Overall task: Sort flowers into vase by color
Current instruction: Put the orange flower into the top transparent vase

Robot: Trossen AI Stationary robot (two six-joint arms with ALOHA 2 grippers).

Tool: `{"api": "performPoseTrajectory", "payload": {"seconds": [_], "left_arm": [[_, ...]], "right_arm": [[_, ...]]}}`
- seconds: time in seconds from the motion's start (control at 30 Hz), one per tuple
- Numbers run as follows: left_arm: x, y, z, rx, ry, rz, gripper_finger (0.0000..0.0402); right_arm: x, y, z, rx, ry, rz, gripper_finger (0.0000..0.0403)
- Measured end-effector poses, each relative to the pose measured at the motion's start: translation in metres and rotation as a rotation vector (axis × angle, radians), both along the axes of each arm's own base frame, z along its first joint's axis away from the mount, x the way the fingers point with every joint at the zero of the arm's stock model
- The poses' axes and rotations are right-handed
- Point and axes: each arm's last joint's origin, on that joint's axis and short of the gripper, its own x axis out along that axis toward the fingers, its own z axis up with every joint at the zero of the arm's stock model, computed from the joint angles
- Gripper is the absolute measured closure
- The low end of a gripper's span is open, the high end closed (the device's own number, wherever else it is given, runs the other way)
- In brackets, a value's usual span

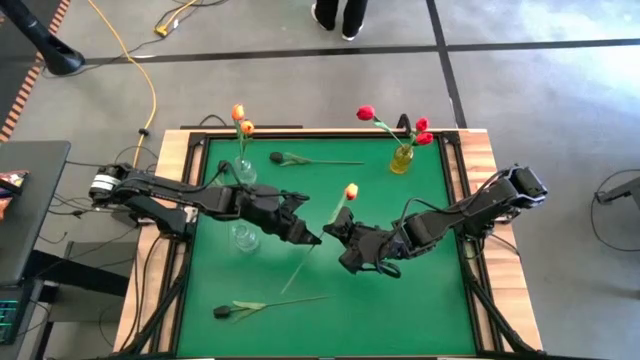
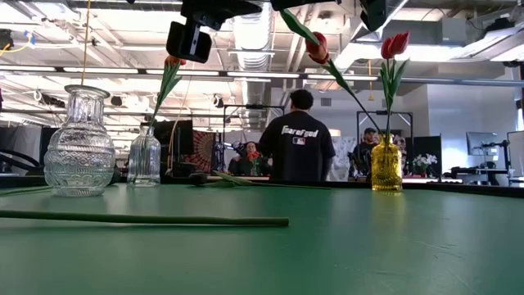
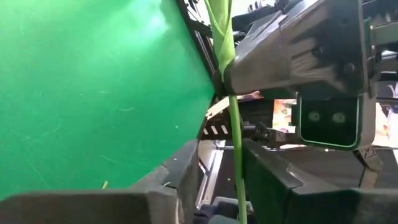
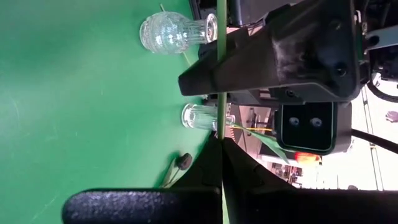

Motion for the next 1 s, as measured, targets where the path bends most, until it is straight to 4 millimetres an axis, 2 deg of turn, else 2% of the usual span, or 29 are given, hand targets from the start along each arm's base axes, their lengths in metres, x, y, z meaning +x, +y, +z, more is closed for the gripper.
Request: {"api": "performPoseTrajectory", "payload": {"seconds": [0.17,0.33,0.5,0.67,0.8,1.0], "left_arm": [[0.000,0.001,0.000,0.040,-0.016,-0.021,0.0327],[0.001,0.001,0.002,0.092,-0.049,-0.042,0.0392],[0.001,0.002,0.002,0.097,-0.056,-0.022,0.0400],[0.001,0.002,0.002,0.106,-0.057,-0.007,0.0401],[0.002,0.003,0.004,0.124,-0.076,0.018,0.0401],[0.004,0.004,0.010,0.147,-0.147,0.050,0.0401]], "right_arm": [[0.000,0.000,0.000,0.004,-0.003,0.001,0.0380],[0.000,0.003,0.000,0.018,-0.003,0.022,0.0357],[0.000,0.004,0.002,0.033,-0.016,0.040,0.0321],[0.002,0.011,0.013,0.089,-0.132,0.055,0.0266],[-0.003,0.028,0.022,0.163,-0.255,0.025,0.0207],[-0.018,0.049,0.026,0.411,-0.402,-0.134,0.0131]]}}
